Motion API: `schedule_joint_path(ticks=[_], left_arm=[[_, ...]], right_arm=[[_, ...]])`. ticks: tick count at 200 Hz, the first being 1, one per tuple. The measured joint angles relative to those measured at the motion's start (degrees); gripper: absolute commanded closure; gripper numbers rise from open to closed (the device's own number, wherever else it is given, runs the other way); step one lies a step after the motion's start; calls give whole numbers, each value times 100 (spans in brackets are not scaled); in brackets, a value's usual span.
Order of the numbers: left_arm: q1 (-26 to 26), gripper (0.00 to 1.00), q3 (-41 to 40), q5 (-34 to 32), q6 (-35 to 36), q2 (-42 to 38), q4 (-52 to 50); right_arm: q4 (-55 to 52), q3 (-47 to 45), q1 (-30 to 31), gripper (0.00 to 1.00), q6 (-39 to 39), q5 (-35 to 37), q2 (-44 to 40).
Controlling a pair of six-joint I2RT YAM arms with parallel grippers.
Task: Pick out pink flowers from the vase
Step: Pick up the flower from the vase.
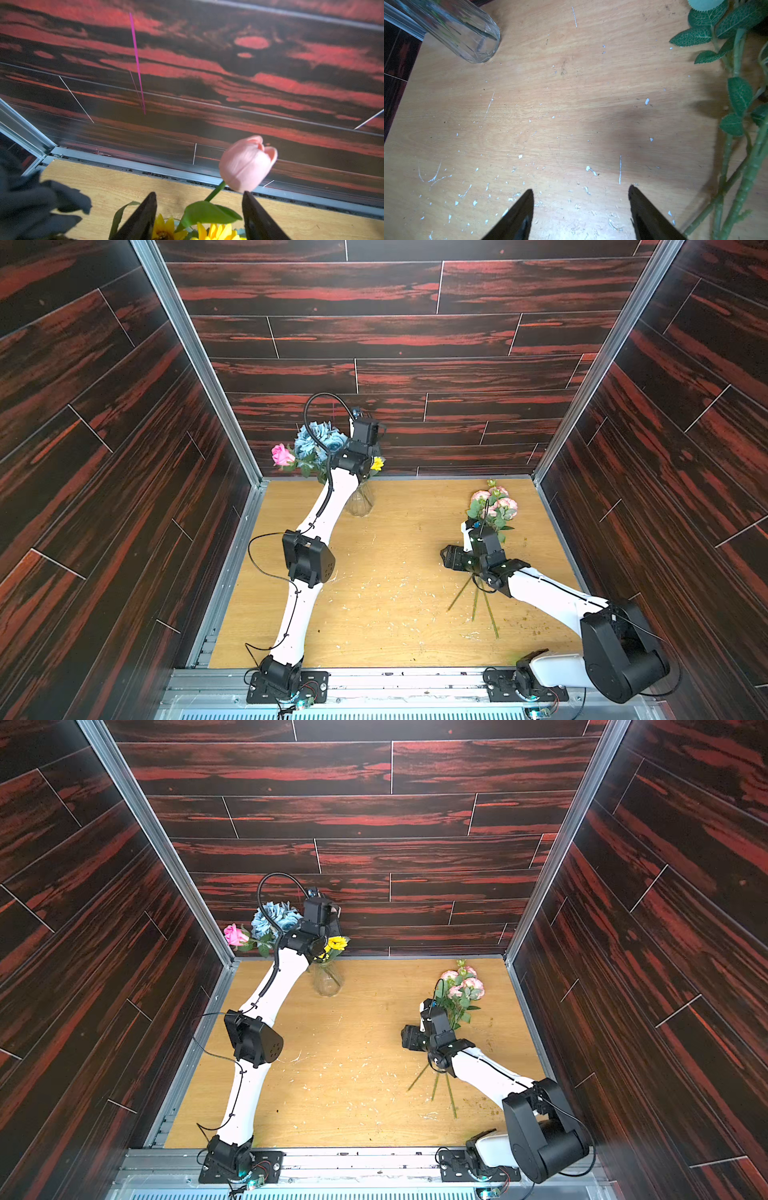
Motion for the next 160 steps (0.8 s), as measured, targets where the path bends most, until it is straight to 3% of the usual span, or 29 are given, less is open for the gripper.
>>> schedule_joint_path(ticks=[46, 95, 160], left_arm=[[9, 25, 160, 308, -7, 203, 52], [11, 25, 214, 382, 37, 455, 63], [17, 64, 223, 540, 129, 601, 101]], right_arm=[[0, 2, 0, 26, -2, 2, 0], [0, 11, 0, 26, -20, 11, 0], [-2, 13, 0, 26, -20, 13, 52]])
